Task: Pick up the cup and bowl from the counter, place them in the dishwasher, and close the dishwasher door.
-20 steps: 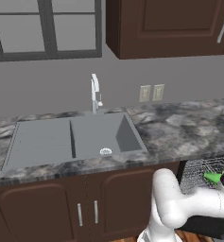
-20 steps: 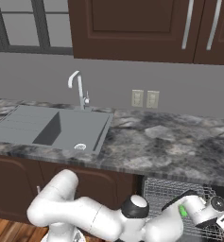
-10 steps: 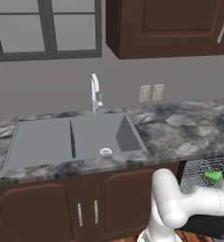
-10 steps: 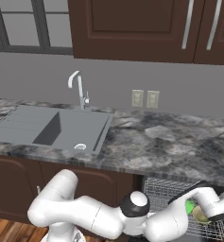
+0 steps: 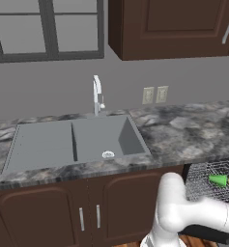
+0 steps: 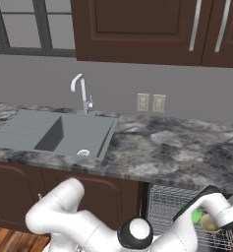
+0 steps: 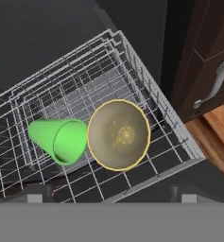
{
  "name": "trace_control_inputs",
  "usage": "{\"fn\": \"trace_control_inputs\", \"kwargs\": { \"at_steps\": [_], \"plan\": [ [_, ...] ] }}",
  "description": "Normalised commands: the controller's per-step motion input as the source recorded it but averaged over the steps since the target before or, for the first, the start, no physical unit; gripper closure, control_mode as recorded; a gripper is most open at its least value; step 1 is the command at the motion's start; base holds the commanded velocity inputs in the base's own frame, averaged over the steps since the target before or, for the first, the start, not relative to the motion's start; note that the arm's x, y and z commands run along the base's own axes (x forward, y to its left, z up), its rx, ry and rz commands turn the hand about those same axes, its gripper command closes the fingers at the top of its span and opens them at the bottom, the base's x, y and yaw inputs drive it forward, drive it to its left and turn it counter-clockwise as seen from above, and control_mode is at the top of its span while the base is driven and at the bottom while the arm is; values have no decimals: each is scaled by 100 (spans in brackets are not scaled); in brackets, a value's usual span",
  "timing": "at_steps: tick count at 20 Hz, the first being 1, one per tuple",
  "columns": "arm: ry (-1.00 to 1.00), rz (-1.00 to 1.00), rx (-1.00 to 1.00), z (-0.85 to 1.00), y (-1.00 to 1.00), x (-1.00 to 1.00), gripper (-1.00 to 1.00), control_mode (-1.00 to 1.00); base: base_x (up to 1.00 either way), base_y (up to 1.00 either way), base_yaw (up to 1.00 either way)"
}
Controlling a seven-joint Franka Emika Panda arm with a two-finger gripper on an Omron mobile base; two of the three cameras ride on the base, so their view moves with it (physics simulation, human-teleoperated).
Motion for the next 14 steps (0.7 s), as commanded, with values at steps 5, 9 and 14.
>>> {"fn": "trace_control_inputs", "kwargs": {
  "at_steps": [5, 9, 14],
  "plan": [
    [0, 2, -12, 16, 19, -6, -100, -100, 0, 0, 0],
    [0, -3, -4, 18, 3, 0, -100, -100, 0, 0, 0],
    [0, -5, 0, 13, 1, 0, -100, -100, 0, 0, 0]
  ]
}}
